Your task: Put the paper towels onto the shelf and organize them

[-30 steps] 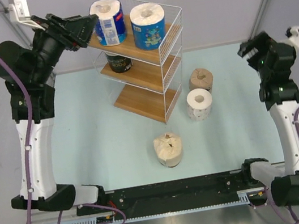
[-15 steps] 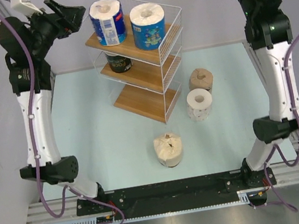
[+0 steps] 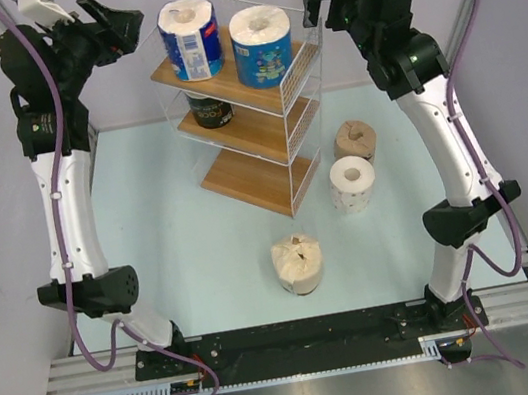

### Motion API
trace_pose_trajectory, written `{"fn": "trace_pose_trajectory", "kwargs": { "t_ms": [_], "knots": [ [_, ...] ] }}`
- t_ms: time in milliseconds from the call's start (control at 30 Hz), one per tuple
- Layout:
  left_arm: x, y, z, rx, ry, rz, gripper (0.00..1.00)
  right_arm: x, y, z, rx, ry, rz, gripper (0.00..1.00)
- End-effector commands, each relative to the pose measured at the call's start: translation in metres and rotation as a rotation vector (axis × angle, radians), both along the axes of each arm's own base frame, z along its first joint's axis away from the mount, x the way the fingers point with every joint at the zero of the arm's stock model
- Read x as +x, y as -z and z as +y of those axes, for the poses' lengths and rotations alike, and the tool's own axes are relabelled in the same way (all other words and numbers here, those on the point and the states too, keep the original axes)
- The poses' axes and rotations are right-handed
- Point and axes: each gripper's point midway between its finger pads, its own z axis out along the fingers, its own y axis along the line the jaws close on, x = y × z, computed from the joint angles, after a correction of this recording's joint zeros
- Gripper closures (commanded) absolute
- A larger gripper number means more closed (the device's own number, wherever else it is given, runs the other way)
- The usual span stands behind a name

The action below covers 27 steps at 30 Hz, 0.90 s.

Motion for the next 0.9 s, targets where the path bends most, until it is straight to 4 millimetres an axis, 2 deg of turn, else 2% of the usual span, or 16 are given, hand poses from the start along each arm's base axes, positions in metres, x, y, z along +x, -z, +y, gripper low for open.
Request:
{"fn": "trace_pose_trajectory", "kwargs": {
  "t_ms": [0,333,533,867],
  "knots": [
    [-0.001,-0.009,0.006,0.022,-0.025,-0.046,0.14,-0.01,-0.01,-0.003,-0.052,0.047,-0.04,0.0],
    [0.013,0.015,0.013,0.078,-0.063,0.002,0.14,-0.018,-0.001,0.008,-0.078,0.041,-0.032,0.0],
    [0.02,0.028,0.012,0.09,-0.06,0.023,0.15,-0.025,-0.006,0.014,-0.074,0.015,-0.053,0.0],
    [0.022,0.037,-0.003,0.122,-0.018,0.033,0.15,-0.032,-0.006,0.026,-0.076,-0.027,-0.064,0.0]
  ]
}}
